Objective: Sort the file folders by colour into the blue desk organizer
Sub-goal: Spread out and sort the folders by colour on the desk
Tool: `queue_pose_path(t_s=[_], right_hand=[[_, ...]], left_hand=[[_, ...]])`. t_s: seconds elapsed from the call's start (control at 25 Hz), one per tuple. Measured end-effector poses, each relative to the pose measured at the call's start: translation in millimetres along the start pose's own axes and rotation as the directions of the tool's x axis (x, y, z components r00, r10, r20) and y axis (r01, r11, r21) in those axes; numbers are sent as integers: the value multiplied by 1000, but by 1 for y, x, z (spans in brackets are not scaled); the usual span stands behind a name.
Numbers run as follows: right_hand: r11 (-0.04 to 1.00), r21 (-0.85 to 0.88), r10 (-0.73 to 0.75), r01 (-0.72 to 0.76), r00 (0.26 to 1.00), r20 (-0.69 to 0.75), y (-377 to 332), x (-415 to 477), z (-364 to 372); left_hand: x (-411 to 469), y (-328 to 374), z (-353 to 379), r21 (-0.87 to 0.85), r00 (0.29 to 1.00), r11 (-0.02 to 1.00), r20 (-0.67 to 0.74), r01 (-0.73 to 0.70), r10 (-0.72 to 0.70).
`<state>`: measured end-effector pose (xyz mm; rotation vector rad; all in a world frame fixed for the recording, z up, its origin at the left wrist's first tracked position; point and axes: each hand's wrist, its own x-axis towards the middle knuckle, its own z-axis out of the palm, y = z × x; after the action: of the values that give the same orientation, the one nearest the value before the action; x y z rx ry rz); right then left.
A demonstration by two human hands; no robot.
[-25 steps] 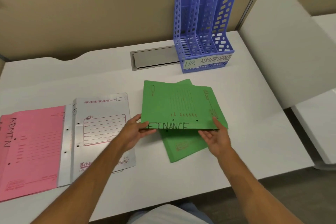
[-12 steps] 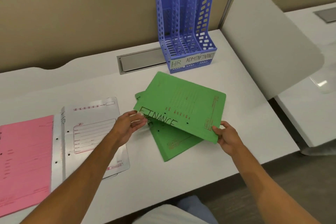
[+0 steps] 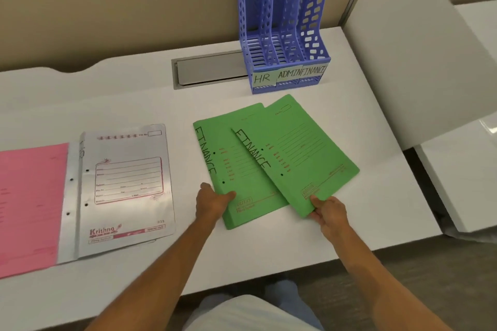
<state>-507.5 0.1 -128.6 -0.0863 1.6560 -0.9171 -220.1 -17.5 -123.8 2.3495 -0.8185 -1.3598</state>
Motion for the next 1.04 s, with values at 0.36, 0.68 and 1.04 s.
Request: queue_pose_path(t_s=[0.36,0.68,1.04], right_hand=[[169,-880,-550,444,783,289,-37,4,7],[-271,-754,-223,598,723,654,-25,-1,88],[-386,-682,-328,621,598,731,-21,-43,124]], left_hand=[[0,10,22,-148,993,985,-68,88,-99],[-15,15,11,-563,975,819,220,112,17],[-10,10,-32,-504,975,864,186,-12,122]])
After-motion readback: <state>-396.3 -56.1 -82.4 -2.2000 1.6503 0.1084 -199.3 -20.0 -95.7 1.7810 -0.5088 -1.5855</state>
